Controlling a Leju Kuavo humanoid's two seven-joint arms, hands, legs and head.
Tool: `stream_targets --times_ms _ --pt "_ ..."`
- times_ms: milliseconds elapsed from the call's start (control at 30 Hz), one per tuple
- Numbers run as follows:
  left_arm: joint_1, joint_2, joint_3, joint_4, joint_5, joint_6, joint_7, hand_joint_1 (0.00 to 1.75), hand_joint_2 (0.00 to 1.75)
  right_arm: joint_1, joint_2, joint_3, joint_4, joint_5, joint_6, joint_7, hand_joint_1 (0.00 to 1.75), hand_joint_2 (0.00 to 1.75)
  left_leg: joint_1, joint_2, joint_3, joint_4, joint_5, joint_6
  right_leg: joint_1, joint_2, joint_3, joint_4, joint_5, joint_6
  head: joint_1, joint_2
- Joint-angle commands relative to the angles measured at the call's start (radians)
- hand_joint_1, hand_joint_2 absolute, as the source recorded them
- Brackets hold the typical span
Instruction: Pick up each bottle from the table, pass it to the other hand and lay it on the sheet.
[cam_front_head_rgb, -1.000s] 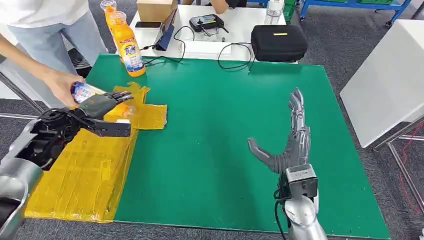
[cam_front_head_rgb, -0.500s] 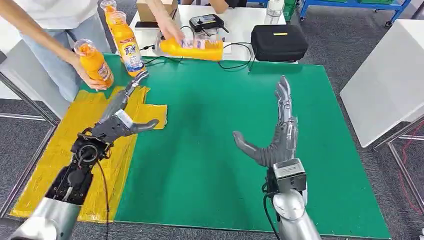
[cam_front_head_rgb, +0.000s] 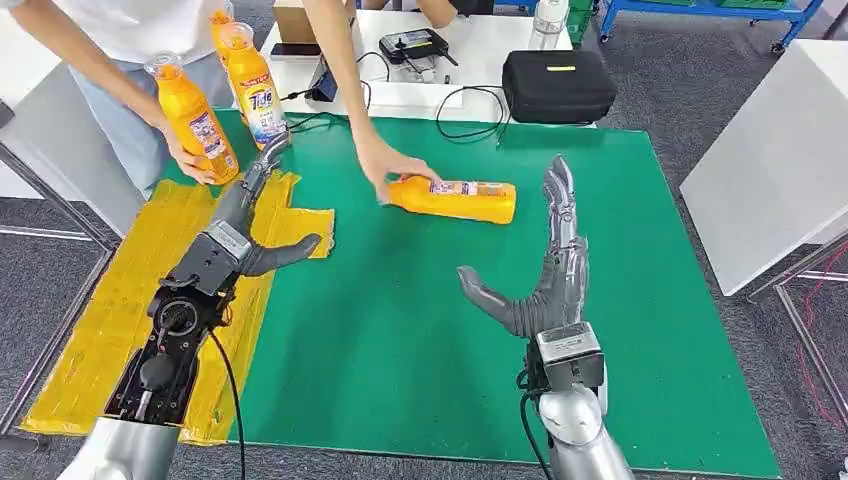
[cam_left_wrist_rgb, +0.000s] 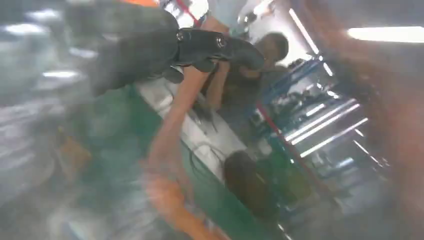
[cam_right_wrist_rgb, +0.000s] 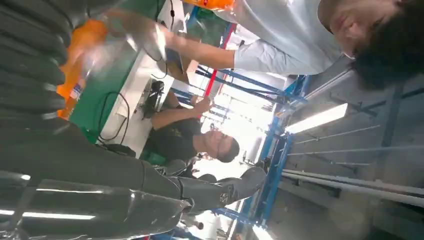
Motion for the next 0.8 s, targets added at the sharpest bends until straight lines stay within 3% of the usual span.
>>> stream_targets --times_ms 33,100,133,367,500,800 --pt "0.077 -0.064 0.062 0.109 0.291 -0.159 0.069 0.0 1.75 0.103 -0.013 -0.038 -0.014 -0.012 0.003 0.025 0.0 1.75 -0.001 -0.002 0.007 -0.003 -0.002 0.0 -0.002 0.002 0.007 -0.002 -0.002 0.0 0.0 0.0" --pt "0.089 -0.06 0.053 0.136 0.314 -0.154 0.07 0.0 1.75 0.126 -0.004 -0.065 -0.004 -0.014 -0.001 0.021 0.0 1.75 -0.002 -0.004 0.017 -0.007 -0.004 0.0 -0.003 0.004 0.017 -0.006 -0.005 -0.001 0.0 0.0" --pt "0.097 -0.063 0.054 0.144 0.326 -0.151 0.07 0.0 1.75 0.139 -0.003 -0.077 0.002 -0.016 -0.004 0.021 0.0 1.75 -0.001 -0.002 0.007 -0.003 -0.002 0.0 -0.002 0.001 0.007 -0.003 -0.002 0.0 0.0 0.0" --pt "0.153 -0.063 0.022 0.128 0.394 -0.169 0.111 0.0 1.75 0.198 0.003 -0.136 0.01 -0.013 0.001 0.068 0.0 1.75 -0.001 -0.002 0.003 -0.002 -0.002 0.0 -0.001 0.001 0.003 -0.002 -0.003 0.002 0.0 0.0" --pt "0.163 -0.059 0.003 0.139 0.42 -0.142 0.137 0.0 1.75 0.197 0.005 -0.172 0.054 -0.046 0.03 0.128 0.0 1.75 -0.001 -0.002 0.005 -0.002 -0.002 0.0 -0.001 0.002 0.005 -0.002 -0.003 0.002 0.0 0.0" --pt "0.156 -0.053 -0.005 0.161 0.441 -0.137 0.152 0.0 1.75 0.178 0.008 -0.19 0.093 -0.068 0.033 0.147 0.0 1.75 -0.001 -0.002 0.007 -0.003 -0.003 -0.001 -0.002 0.003 0.007 -0.003 -0.004 0.001 0.0 0.0"
